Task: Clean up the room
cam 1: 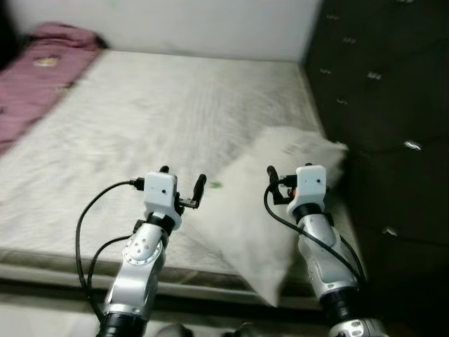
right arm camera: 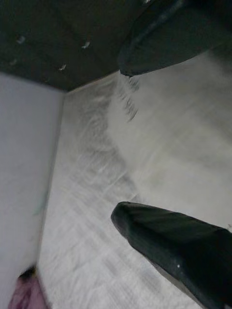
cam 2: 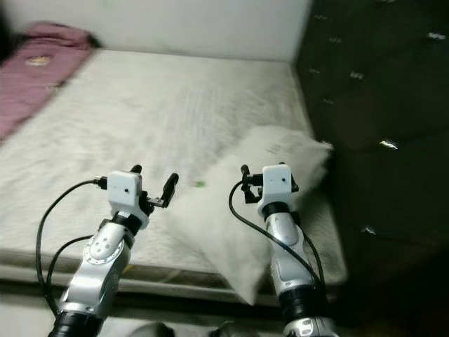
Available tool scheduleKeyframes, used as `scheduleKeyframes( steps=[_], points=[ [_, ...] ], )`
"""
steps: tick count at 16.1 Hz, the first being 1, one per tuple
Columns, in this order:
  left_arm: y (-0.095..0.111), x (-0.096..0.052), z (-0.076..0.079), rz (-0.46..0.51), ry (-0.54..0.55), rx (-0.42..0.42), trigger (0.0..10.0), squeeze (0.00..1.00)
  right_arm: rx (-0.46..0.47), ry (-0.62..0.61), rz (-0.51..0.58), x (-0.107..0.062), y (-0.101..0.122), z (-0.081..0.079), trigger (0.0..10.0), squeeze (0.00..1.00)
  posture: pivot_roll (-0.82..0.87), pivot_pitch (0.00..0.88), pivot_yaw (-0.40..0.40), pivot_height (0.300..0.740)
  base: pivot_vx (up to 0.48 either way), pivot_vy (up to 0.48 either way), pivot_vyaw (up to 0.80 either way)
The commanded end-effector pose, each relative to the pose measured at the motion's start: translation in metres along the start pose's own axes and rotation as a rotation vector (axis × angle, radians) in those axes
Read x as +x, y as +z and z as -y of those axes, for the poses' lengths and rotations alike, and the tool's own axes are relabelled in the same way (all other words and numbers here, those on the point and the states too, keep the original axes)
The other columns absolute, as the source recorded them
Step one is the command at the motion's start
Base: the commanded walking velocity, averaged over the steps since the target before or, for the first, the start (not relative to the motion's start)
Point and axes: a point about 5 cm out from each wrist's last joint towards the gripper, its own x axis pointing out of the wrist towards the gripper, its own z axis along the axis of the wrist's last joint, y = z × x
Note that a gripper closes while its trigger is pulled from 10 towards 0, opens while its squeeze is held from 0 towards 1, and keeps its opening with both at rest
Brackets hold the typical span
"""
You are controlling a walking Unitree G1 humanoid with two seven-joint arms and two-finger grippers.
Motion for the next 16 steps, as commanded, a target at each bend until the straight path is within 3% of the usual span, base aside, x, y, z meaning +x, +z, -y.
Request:
scheduleKeyframes(
  steps=[1, 7, 9, 10, 13, 16],
  points=[
    [0.002, 0.002, -0.001, 0.004, 0.003, 0.007, 10.0, 0.0, 0.003, 0.002, 0.007, 0.001, 0.002, 0.001, 10.0, 0.0, 0.02, 0.043, -0.024, 0.74, 0.0, -0.315, 0.0],
    [0.005, 0.002, -0.005, 0.022, 0.039, -0.008, 10.0, 0.0, 0.001, 0.002, 0.006, 0.001, 0.002, 0.001, 10.0, 0.0, 0.02, 0.042, -0.025, 0.74, 0.0, -0.05, 0.0],
    [0.011, 0.001, -0.02, 0.033, 0.191, 0.102, 10.0, 0.0, 0.002, 0.002, 0.007, 0.001, 0.002, 0.001, 10.0, 0.0, 0.02, 0.04, -0.026, 0.74, 0.0, 0.0, 0.0],
    [0.015, 0.0, -0.024, 0.058, 0.215, 0.147, 10.0, 0.0, 0.002, 0.002, 0.007, 0.001, 0.002, 0.001, 10.0, 0.0, 0.02, 0.039, -0.025, 0.74, 0.0, 0.0, 0.0],
    [0.02, -0.013, -0.022, 0.115, 0.092, 0.088, 10.0, 0.0, 0.0, 0.0, 0.013, -0.001, 0.002, 0.001, 10.0, 0.0, 0.03, 0.032, -0.011, 0.74, 0.0, 0.0, 0.0],
    [0.014, -0.03, -0.036, 0.098, 0.237, 0.127, 10.0, 0.0, 0.02, -0.018, 0.031, -0.007, 0.008, 0.003, 10.0, 0.0, 0.04, 0.029, -0.002, 0.74, 0.0, 0.0, 0.0]
  ],
)
